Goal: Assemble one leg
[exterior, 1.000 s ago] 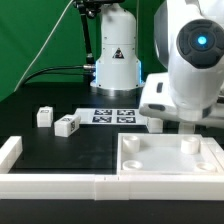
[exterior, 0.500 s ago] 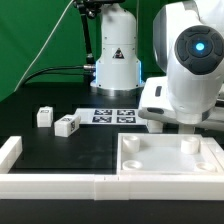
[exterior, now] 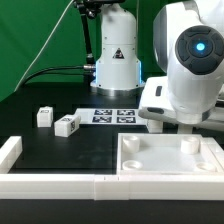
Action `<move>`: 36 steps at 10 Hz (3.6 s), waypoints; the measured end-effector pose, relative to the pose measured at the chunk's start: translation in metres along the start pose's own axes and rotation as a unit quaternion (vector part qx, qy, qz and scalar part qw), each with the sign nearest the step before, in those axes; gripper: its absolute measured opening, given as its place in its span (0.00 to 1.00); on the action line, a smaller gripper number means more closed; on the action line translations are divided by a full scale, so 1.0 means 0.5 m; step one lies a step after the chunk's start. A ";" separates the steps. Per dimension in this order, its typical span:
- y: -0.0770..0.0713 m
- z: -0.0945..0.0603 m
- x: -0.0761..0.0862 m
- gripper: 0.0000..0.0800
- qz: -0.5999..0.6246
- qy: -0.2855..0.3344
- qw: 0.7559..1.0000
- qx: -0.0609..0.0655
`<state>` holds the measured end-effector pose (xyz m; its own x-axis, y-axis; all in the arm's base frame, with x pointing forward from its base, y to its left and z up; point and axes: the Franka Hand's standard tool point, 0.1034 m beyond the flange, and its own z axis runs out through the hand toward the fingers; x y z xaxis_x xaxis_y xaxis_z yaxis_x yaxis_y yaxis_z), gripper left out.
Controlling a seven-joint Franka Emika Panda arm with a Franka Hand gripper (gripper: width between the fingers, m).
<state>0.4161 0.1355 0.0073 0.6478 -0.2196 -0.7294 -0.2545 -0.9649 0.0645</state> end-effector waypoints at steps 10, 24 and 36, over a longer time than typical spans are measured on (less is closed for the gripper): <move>0.013 -0.112 -0.068 0.36 -0.001 0.010 1.000 0.013; -0.007 -0.228 -0.056 0.37 -0.075 0.473 0.875 0.073; 0.029 -0.309 -0.014 0.37 -0.192 0.530 0.826 0.001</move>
Offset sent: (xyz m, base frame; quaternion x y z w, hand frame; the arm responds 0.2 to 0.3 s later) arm 0.0000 0.0000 0.0000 0.0000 0.0000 0.0000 1.0000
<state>0.5190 0.1009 0.1187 0.9454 0.0996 0.3102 0.1162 -0.9926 -0.0354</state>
